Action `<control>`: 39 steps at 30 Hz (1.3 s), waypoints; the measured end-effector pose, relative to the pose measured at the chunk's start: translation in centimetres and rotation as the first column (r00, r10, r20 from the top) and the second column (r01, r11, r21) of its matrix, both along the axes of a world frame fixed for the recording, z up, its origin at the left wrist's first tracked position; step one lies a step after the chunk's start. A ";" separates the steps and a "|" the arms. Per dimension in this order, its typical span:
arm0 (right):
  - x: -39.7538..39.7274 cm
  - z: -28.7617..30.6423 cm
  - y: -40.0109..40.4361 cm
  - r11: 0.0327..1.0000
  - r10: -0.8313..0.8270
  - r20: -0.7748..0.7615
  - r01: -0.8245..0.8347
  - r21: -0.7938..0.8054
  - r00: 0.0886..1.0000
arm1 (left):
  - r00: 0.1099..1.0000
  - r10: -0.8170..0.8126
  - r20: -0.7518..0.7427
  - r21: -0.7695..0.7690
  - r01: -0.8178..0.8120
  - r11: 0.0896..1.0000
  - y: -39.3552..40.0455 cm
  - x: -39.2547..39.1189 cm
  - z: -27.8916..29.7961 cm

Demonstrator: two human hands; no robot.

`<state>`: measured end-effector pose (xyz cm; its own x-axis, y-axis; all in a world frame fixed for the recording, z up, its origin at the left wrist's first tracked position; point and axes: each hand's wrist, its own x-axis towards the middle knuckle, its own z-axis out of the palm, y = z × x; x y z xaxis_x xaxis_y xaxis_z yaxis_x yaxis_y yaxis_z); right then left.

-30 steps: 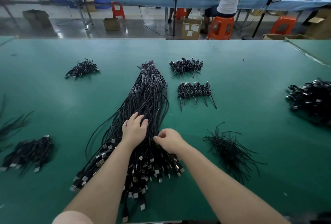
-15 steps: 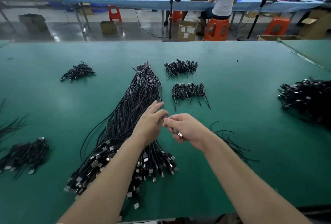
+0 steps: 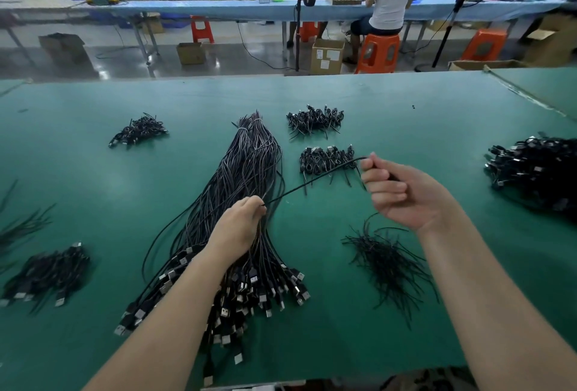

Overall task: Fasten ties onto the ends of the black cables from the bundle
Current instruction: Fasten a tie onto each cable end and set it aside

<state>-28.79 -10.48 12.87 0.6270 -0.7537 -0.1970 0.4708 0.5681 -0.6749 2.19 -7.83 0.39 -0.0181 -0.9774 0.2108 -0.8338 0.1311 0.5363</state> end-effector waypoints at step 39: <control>8.6 -1.5 0.7 0.961 -0.245 -0.428 0.159 -0.228 0.870 | 0.882 -0.200 -0.426 -0.062 0.192 0.979 -0.4 -8.2 9.2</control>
